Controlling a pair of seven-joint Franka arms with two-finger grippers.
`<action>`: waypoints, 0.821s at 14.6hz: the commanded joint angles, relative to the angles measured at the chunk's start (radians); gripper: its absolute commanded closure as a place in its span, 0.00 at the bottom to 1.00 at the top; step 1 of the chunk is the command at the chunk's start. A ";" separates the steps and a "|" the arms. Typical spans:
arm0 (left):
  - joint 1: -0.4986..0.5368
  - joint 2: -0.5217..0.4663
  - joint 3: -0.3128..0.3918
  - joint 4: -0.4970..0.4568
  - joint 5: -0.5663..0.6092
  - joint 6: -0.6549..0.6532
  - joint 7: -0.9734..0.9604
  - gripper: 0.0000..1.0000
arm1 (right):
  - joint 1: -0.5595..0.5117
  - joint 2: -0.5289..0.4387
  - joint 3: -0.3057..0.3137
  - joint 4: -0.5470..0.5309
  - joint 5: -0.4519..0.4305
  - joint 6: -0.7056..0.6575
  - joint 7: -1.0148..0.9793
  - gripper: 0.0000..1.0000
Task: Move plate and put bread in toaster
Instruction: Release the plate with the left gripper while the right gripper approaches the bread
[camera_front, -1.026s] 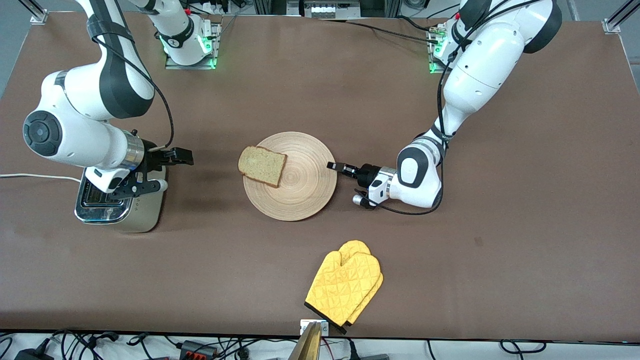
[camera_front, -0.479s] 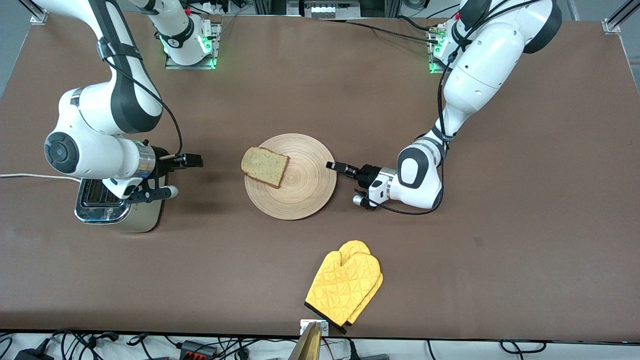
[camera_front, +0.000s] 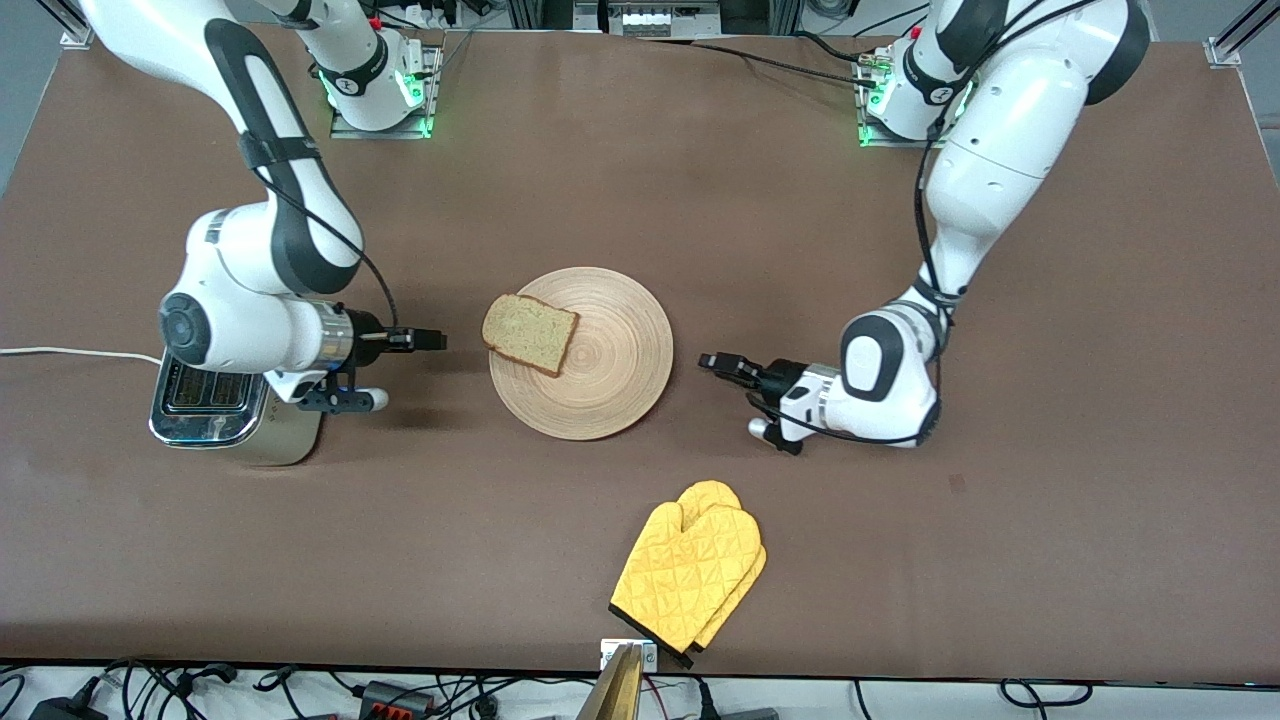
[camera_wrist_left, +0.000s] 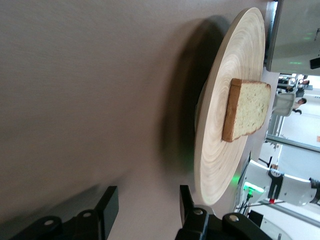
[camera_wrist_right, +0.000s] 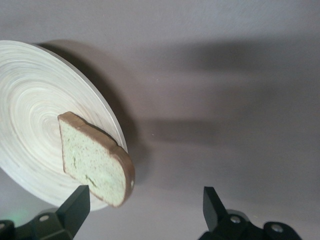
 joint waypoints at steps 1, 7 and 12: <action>0.073 -0.024 0.002 0.082 0.168 -0.142 -0.009 0.41 | 0.044 0.003 -0.001 -0.058 0.087 0.065 0.051 0.00; 0.205 -0.033 0.002 0.269 0.483 -0.450 -0.044 0.36 | 0.079 0.086 -0.001 -0.058 0.216 0.117 0.046 0.00; 0.226 -0.141 0.000 0.346 0.757 -0.616 -0.095 0.19 | 0.119 0.109 -0.001 -0.061 0.285 0.113 0.046 0.00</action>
